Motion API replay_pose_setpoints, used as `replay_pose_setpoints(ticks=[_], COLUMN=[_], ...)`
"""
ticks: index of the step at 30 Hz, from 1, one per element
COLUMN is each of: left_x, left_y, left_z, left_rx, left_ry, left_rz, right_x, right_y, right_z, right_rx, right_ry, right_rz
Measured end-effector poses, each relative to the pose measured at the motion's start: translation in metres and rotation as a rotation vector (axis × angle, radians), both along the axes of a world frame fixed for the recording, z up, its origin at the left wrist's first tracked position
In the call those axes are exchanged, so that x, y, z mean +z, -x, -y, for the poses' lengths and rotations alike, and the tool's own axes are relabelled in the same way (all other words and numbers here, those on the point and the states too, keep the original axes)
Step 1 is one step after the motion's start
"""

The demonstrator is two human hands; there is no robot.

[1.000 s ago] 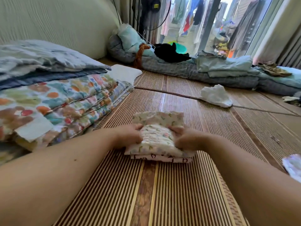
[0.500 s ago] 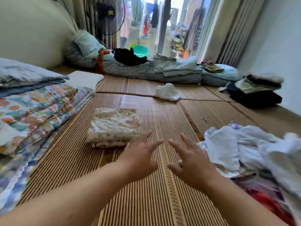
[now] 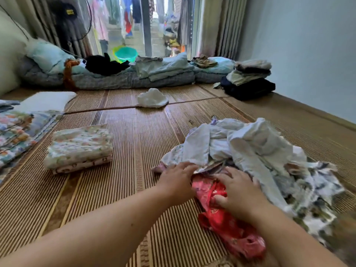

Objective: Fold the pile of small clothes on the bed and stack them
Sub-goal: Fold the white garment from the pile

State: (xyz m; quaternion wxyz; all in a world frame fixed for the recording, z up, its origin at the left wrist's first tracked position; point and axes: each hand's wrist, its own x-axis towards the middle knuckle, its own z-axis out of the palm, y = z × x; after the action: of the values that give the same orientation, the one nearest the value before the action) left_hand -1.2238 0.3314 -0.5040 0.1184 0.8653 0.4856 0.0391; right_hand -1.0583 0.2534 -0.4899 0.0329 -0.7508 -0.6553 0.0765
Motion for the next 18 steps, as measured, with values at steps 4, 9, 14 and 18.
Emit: replay_pose_setpoints(ticks=[4,9,14,18], left_x=[-0.002,-0.018,-0.005,0.041], left_y=[-0.045,-0.087,-0.081,-0.046], left_z=[-0.043,-0.084,-0.108,-0.095], left_rx=[0.083,0.267,0.377,0.362], left_ry=[0.052,0.046,0.079,0.099], left_rz=[0.127,0.193,0.372,0.784], right_x=[-0.007,-0.015,-0.013,-0.001], right_y=[-0.017,-0.026,-0.035,-0.028], right_z=[-0.007,-0.019,-0.021,-0.019], right_rx=[0.004,-0.032,-0.105,-0.104], right_ry=[-0.005,-0.052,-0.115,-0.21], right_rz=[-0.018,-0.079,-0.091,-0.112])
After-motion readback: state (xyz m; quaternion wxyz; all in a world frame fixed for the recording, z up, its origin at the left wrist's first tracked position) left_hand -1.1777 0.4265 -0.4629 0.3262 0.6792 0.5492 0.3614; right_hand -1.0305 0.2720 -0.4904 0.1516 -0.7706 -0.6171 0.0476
